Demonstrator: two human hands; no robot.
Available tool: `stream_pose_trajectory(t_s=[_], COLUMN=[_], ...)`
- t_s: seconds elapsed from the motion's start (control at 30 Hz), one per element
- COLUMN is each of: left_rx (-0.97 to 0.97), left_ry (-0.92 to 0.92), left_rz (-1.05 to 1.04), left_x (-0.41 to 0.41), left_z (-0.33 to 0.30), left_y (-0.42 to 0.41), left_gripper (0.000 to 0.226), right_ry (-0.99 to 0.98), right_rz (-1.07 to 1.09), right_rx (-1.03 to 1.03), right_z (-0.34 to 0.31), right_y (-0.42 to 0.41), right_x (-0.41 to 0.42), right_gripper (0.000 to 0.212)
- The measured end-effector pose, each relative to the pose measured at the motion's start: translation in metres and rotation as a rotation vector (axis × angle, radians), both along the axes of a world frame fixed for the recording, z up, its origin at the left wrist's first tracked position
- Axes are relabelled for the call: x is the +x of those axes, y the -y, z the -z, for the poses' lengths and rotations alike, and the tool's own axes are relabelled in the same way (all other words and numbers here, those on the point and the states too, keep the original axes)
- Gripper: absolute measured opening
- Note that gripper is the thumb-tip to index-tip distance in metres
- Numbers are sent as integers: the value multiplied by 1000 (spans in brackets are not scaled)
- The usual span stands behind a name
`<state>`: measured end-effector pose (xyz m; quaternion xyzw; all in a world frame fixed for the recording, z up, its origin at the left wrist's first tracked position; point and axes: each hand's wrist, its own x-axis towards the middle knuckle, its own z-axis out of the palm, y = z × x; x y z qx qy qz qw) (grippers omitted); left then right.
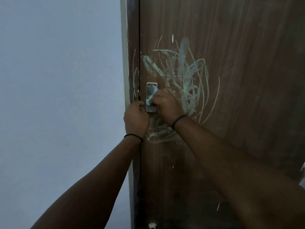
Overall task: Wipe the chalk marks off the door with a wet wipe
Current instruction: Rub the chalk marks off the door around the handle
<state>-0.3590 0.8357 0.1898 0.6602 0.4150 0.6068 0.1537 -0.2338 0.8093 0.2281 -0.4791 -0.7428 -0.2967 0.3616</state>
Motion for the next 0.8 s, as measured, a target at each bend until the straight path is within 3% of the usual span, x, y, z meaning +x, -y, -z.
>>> stream_pose_trajectory(t_s=[0.17,0.3,0.4,0.47,0.57,0.7,0.8], left_rx=[-2,-6,1,19,13,5,19], left_ry=[4,-5,23,32,42,47,38], left_rz=[-22,-7,18,31,45,70,55], left_x=[-4,-6,-2,1,7,11,6], left_z=[-2,0,0,-1,-2,-4,-5], left_y=[0,-1,3,7,11,15,14], left_gripper=[25,29,27,25,23,23,23], right_ry=[51,-19,-85,-262,-743,-1381,-1546], right_rz=[15,-25,100,190,258,-191,-277], right_rx=[-23,48,75,80,-44,-253,-283], right_z=[0,8,10,16,24,17,6], right_y=[-19,2,23,37,48,38,25], right_x=[-15,21,57,76,81,49,38], right_gripper=[8,7,9,9,14,15,24])
